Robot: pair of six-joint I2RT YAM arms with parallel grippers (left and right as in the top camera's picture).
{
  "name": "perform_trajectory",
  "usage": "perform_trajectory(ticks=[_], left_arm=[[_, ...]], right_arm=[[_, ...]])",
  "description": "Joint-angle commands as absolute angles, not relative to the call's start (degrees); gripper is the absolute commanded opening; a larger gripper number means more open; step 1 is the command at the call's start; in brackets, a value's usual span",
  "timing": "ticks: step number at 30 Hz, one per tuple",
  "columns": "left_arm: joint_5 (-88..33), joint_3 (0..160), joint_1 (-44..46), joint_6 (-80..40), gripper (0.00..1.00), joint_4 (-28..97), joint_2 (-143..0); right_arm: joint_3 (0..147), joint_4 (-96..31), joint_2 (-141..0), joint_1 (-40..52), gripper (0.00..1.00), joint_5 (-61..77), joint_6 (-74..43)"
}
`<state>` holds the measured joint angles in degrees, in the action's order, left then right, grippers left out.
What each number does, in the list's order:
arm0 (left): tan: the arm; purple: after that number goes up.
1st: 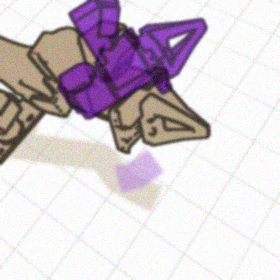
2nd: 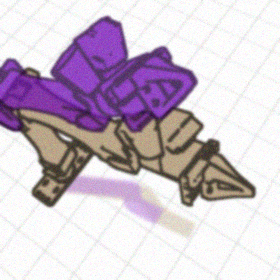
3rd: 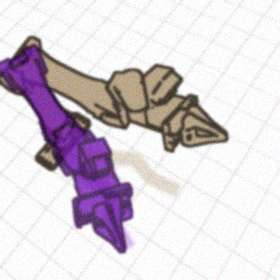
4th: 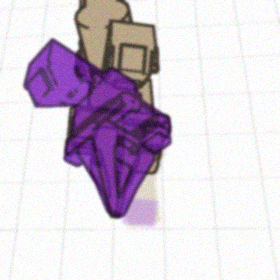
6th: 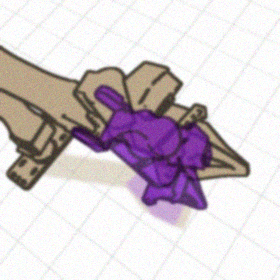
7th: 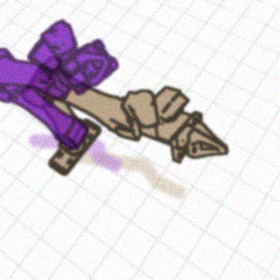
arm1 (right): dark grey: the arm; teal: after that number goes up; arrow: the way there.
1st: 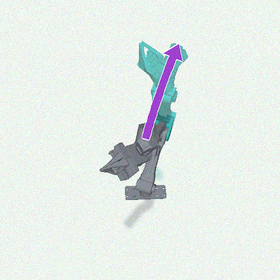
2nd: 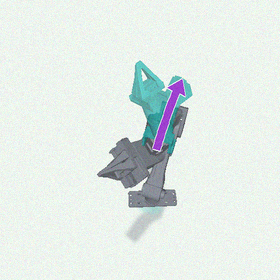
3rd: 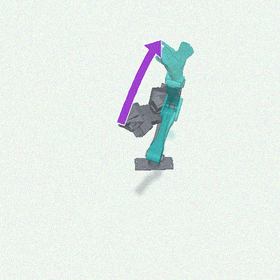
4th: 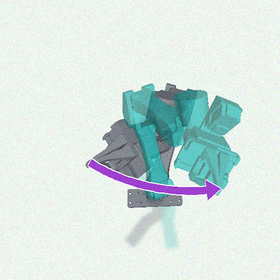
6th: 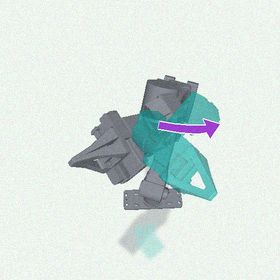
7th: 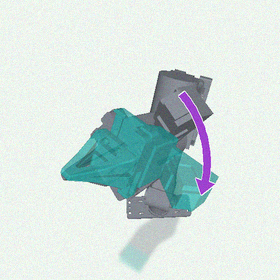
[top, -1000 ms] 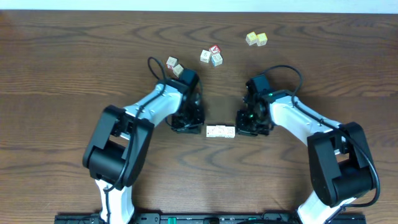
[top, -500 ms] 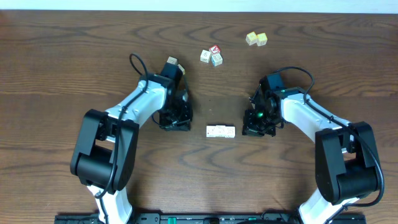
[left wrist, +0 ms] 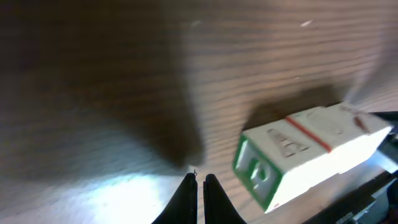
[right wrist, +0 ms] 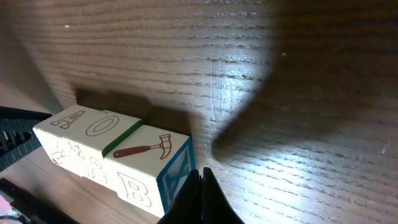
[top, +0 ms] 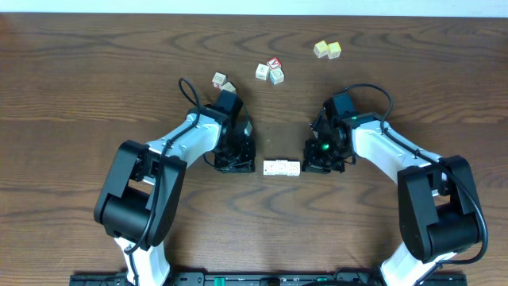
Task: Lift 3 blocks
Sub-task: 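Clamp the three-block row between both grippers, then lift the clamped row off the table with both grippers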
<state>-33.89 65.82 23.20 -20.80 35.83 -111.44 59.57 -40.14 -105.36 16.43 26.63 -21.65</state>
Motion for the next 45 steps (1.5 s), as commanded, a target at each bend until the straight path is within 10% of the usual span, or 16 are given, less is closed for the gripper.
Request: perform_trajectory(ticks=[1,45], left_arm=[[-35.59,64.55,23.86,-20.86,0.07,34.13,-110.91],[-44.45,64.29,24.73,-18.46,0.07,32.88,-110.63]], right_arm=[[59.88,-39.66,-105.23,16.60,0.01,27.49,-21.41],[59.88,-35.92,-105.23,16.60,0.01,38.83,-20.93]])
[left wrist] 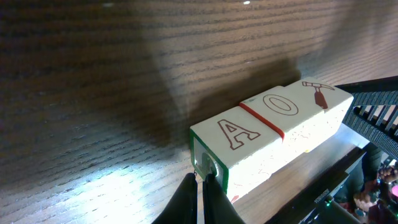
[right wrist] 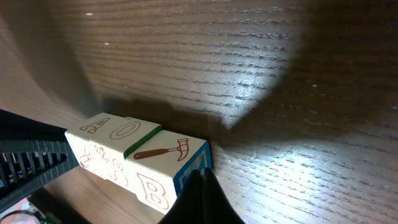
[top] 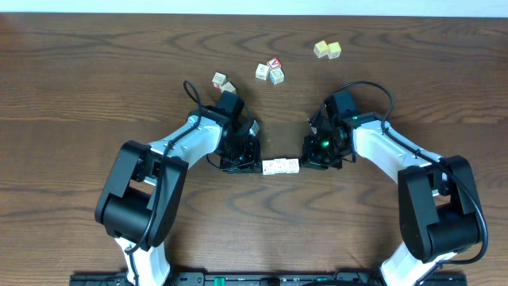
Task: Lift 3 blocks
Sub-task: 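Lift the clamped row off the table with both grippers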
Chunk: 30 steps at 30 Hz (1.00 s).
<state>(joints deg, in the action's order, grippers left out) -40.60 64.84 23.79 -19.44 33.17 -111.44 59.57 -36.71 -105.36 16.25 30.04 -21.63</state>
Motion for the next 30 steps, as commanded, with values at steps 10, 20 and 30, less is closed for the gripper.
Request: perform_trajectory(ticks=[10,20,30], left_arm=[[-44.42,64.31,24.84,-18.44,0.07,34.20,-107.87],[-44.60,64.31,24.84,-18.46,0.07,34.89,-107.44],[-44.58,64.36,24.84,-18.46,0.07,35.66,-105.75]], right_arm=[[59.90,-35.31,-105.21,16.62,0.01,41.06,-20.93],[59.90,-34.63,-105.21,16.60,0.01,44.03,-20.91],[59.90,-34.68,-105.21,16.62,0.01,45.63,-20.49]])
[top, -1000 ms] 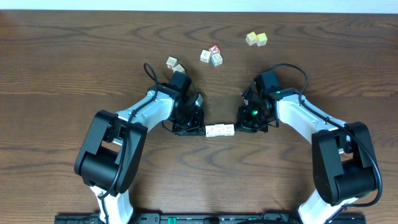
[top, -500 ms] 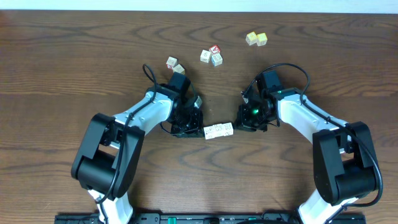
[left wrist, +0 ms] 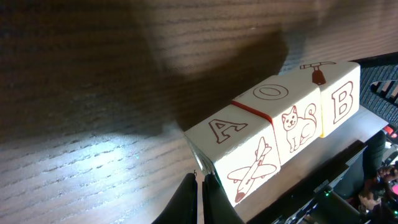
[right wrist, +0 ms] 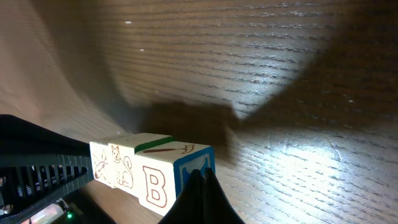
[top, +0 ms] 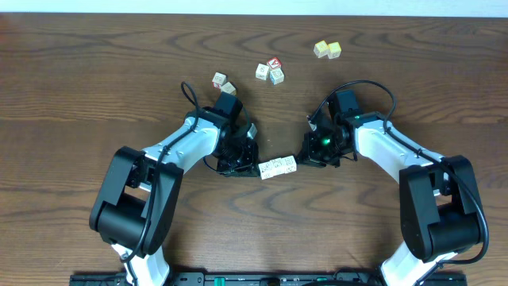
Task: Lift 3 blocks
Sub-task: 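Lift the clamped row off the table with both grippers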
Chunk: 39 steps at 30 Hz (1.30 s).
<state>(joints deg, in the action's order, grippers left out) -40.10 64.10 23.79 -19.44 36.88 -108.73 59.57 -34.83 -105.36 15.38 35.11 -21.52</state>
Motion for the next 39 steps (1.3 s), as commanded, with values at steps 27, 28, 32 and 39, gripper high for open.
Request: perform_trajectory(ticks=[27,28,32,39], left_arm=[[-44.99,64.40,24.84,-19.35,0.07,35.88,-104.01],[-45.45,64.42,24.84,-19.35,0.07,35.75,-103.90],[-46.61,64.62,24.84,-19.35,0.07,35.73,-103.55],[-47.40,64.62,24.84,-19.35,0.08,35.79,-100.71]], right_arm=[[59.94,-36.91,-98.02,16.62,0.01,48.25,-19.68],[59.94,-37.12,-97.62,16.62,0.01,48.27,-19.70],[59.94,-37.58,-97.34,16.62,0.01,48.27,-19.90],[59.94,-38.09,-97.32,18.81,0.01,46.70,-20.40]])
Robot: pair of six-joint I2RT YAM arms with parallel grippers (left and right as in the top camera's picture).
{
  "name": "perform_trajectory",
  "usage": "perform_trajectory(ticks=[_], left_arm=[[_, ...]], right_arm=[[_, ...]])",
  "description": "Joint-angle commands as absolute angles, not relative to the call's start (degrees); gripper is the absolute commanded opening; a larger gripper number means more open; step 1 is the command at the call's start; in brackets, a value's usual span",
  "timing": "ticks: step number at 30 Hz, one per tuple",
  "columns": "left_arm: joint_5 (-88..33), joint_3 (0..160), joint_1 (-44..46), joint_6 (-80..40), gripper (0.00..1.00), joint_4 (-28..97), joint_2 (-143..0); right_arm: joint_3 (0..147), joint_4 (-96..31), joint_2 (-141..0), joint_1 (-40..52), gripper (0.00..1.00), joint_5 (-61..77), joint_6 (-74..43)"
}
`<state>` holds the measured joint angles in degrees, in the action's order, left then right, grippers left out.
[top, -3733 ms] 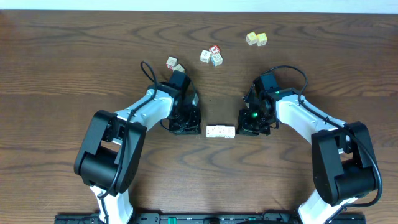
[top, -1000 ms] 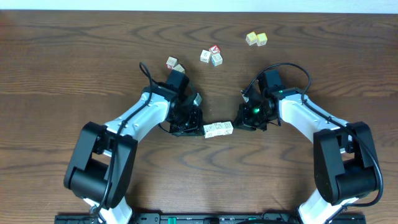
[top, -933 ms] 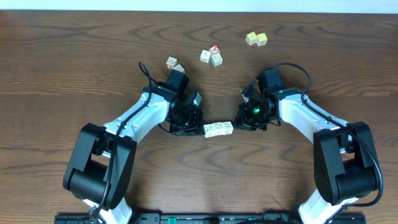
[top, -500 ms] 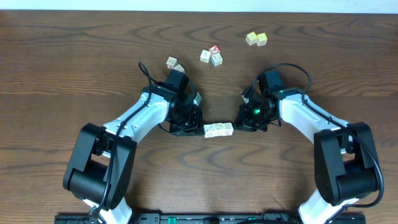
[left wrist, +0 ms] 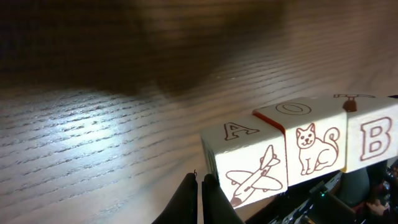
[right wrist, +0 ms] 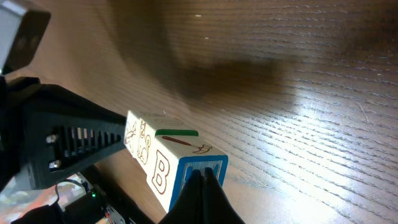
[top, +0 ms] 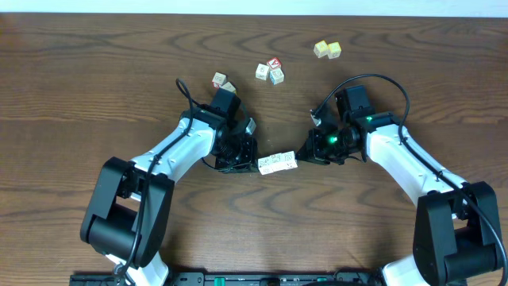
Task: Lift 3 blocks
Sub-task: 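Lift the clamped row off the table with both grippers, then hold the three blocks raised between both grippers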
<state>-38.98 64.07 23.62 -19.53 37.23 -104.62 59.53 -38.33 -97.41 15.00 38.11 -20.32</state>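
Three white picture blocks form one row [top: 277, 163] that hangs above the wooden table [top: 95, 95], squeezed end to end between my two grippers. My left gripper [top: 256, 164] is shut, its tips pressed on the A block [left wrist: 245, 165]. Beside that block come the cat block [left wrist: 311, 146] and the B block [left wrist: 373, 137]. In the left wrist view the left gripper [left wrist: 200, 182] meets the row's green-edged end. My right gripper [top: 301, 156] is shut too. In the right wrist view the right gripper [right wrist: 202, 177] pushes on the blue-framed end of the B block [right wrist: 168, 177].
Loose blocks lie at the back of the table: a pair [top: 223, 82] behind the left arm, three [top: 270, 71] in the middle, two yellowish ones [top: 327, 49] to the right. The row's shadow [right wrist: 236, 71] falls on the table well below it.
The row of blocks is higher above the table, with its shadow farther from it in both wrist views. Both grippers, still shut and pressing its ends, have risen with it.
First the row lay on the table with both shut grippers a little away from its ends. Then both touched the ends. Then the row was tilted and just off the wood. Now it hangs well above the table between them.
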Motion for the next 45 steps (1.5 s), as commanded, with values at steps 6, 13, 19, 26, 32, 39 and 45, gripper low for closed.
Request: perform_trajectory(ticks=[6,13,19,26,32,39,45], left_arm=[[-47.37,64.62,24.84,-19.35,0.07,36.67,-96.88],[-47.37,64.62,24.84,-19.35,0.07,37.23,-95.70],[-47.40,64.62,24.84,-19.64,0.07,37.36,-95.70],[-47.40,64.62,24.84,-20.01,0.07,37.63,-95.68],[-47.40,64.62,24.84,-20.05,0.07,38.06,-95.68],[-47.40,64.62,24.84,-20.23,0.07,38.30,-95.68],[-47.37,64.62,24.84,-20.25,0.07,38.26,-95.68]], right_arm=[[59.94,-37.87,-97.32,19.81,0.01,44.36,-21.65],[59.94,-36.82,-97.27,19.84,0.01,44.45,-21.85],[59.94,-36.80,-96.23,19.81,0.01,45.36,-22.26],[59.96,-36.86,-92.18,19.81,0.01,44.51,-22.31],[59.94,-37.58,-91.18,19.99,0.01,43.79,-22.72],[59.94,-38.61,-91.11,19.99,0.01,44.01,-23.18],[59.94,-40.07,-90.06,20.05,0.01,44.01,-23.62]])
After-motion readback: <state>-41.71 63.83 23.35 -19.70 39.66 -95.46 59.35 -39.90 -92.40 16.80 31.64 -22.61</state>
